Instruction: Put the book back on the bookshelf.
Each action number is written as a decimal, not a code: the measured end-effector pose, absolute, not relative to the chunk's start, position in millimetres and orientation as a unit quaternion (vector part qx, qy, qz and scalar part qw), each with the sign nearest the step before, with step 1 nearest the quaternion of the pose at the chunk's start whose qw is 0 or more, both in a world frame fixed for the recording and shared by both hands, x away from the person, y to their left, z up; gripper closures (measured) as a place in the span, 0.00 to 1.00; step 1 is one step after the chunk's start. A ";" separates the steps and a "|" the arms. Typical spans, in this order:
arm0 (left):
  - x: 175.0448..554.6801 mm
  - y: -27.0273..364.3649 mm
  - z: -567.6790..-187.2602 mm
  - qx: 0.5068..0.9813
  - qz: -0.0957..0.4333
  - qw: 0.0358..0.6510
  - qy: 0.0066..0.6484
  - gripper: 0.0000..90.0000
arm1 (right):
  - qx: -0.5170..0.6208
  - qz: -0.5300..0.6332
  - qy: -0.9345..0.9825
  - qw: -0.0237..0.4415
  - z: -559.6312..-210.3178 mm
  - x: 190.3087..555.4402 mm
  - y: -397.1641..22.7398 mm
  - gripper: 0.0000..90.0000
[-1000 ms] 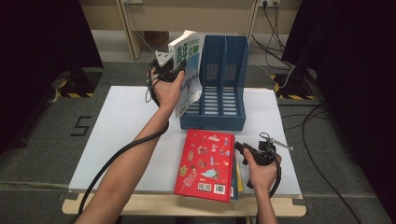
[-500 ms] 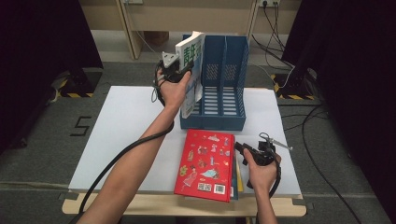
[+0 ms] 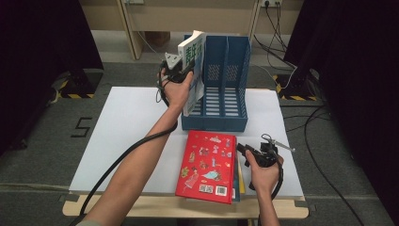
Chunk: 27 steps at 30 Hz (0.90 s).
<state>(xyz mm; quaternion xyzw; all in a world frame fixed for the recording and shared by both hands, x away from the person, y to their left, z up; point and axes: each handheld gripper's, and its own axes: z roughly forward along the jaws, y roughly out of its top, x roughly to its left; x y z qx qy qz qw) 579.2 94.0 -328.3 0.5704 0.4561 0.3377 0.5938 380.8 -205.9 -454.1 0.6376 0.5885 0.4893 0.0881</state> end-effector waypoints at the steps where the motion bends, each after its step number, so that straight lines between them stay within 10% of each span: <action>1: 580.1 93.9 -329.2 0.571 0.339 0.593 0.456 0.82 | 0.638 0.489 0.588 0.088 -454.1 380.8 -206.0 0.63; 27: 591.5 86.9 -334.6 0.566 0.360 0.593 0.446 0.82 | 0.635 0.490 0.591 0.088 -455.1 382.0 -207.3 0.64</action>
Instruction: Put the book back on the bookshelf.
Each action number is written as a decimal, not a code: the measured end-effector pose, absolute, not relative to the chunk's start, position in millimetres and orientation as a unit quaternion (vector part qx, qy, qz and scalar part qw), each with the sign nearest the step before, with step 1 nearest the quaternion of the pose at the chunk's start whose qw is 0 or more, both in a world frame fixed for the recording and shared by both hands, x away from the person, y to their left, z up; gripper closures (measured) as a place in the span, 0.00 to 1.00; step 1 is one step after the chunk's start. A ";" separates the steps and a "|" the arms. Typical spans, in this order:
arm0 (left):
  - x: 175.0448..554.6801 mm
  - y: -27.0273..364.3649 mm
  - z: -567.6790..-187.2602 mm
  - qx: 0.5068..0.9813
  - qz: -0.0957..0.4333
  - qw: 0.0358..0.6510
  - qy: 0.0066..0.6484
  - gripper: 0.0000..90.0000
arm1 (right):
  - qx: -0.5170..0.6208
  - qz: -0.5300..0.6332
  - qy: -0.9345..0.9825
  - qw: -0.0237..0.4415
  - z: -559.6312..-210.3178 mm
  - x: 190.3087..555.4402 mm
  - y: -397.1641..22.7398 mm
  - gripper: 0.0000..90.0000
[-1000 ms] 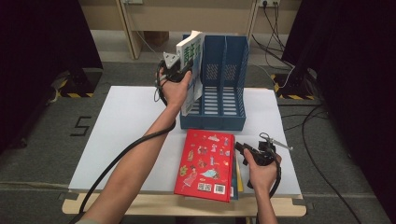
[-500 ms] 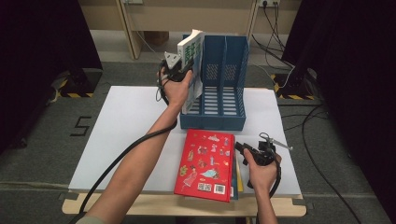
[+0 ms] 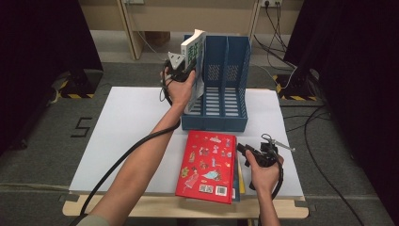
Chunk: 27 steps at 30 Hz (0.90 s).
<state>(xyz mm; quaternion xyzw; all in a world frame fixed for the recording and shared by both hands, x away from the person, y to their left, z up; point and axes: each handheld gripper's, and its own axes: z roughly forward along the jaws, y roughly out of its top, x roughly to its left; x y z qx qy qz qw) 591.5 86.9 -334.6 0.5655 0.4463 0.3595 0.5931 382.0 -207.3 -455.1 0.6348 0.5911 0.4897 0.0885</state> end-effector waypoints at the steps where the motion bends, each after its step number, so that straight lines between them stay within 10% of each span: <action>1: 591.8 86.8 -335.1 0.566 0.360 0.593 0.446 0.82 | 0.636 0.489 0.591 0.088 -455.0 381.9 -207.2 0.64; 27: 595.3 78.9 -355.0 0.576 0.381 0.575 0.438 0.81 | 0.636 0.484 0.595 0.086 -457.9 382.2 -206.4 0.64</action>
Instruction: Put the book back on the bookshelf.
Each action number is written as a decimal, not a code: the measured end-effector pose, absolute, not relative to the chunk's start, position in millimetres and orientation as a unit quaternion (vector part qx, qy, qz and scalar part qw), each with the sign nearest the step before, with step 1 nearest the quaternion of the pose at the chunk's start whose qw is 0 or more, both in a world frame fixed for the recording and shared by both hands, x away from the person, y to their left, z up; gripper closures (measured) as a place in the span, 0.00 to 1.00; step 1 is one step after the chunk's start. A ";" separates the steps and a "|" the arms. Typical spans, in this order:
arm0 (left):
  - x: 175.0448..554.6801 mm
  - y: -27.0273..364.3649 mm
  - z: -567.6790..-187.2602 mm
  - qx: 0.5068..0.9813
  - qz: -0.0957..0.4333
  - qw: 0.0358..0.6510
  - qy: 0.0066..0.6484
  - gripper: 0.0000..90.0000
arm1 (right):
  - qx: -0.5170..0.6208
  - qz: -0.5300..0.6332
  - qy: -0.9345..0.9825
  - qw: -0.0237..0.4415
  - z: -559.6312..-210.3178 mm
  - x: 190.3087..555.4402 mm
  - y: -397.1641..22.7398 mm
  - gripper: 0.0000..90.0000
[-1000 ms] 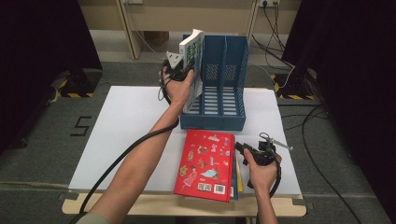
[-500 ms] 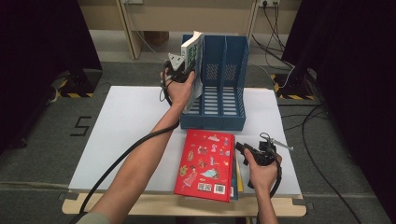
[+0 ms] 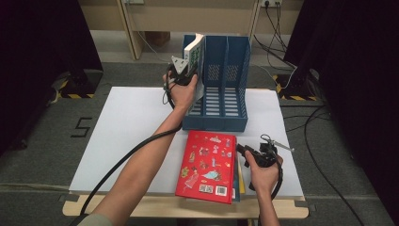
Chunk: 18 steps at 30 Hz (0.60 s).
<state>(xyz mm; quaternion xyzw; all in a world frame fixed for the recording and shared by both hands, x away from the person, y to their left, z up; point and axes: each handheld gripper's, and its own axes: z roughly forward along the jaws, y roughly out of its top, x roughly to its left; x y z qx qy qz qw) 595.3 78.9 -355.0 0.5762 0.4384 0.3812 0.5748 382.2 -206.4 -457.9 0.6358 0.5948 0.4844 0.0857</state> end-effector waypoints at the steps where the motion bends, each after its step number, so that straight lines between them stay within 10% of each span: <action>1: 595.1 78.8 -356.6 0.577 0.383 0.573 0.438 0.81 | 0.636 0.485 0.595 0.085 -457.7 382.1 -205.9 0.64; 18: 581.2 92.8 -367.2 0.616 0.365 0.535 0.447 0.78 | 0.639 0.485 0.591 0.086 -458.3 381.3 -207.8 0.64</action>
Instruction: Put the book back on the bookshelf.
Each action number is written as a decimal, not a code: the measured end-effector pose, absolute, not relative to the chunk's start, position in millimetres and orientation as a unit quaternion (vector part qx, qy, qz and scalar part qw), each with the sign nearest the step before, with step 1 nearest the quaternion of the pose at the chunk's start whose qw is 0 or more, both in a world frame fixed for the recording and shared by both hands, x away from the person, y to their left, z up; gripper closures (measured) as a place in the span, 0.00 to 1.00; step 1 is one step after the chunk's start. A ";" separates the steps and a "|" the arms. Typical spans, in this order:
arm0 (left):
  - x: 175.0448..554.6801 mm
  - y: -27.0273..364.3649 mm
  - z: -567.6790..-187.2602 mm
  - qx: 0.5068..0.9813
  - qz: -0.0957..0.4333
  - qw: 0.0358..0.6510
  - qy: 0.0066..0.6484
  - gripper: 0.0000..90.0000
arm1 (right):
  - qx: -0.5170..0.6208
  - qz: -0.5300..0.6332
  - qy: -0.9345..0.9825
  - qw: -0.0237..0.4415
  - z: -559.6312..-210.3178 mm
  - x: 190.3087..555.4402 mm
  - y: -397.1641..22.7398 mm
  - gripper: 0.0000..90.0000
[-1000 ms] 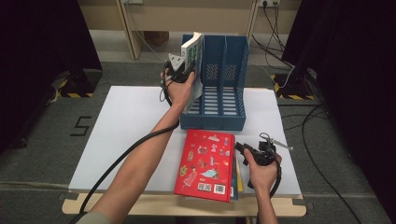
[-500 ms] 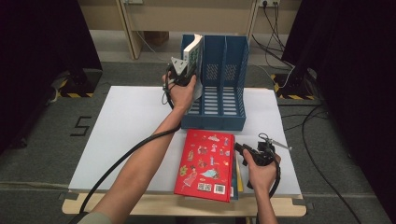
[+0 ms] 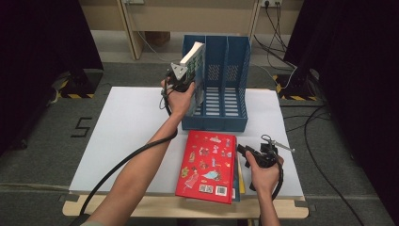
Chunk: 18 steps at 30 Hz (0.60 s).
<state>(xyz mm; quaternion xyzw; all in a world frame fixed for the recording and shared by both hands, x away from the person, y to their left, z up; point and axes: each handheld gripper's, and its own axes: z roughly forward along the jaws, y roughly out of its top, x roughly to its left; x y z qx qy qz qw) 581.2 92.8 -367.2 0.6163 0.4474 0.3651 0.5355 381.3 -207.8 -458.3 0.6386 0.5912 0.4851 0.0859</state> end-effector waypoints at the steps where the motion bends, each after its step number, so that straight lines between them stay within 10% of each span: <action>1: 579.3 94.8 -366.4 0.621 0.358 0.534 0.448 0.78 | 0.639 0.485 0.591 0.086 -458.1 381.2 -207.9 0.64; 18: 569.0 105.5 -338.9 0.631 0.300 0.553 0.454 0.74 | 0.634 0.484 0.597 0.084 -456.8 381.4 -206.1 0.64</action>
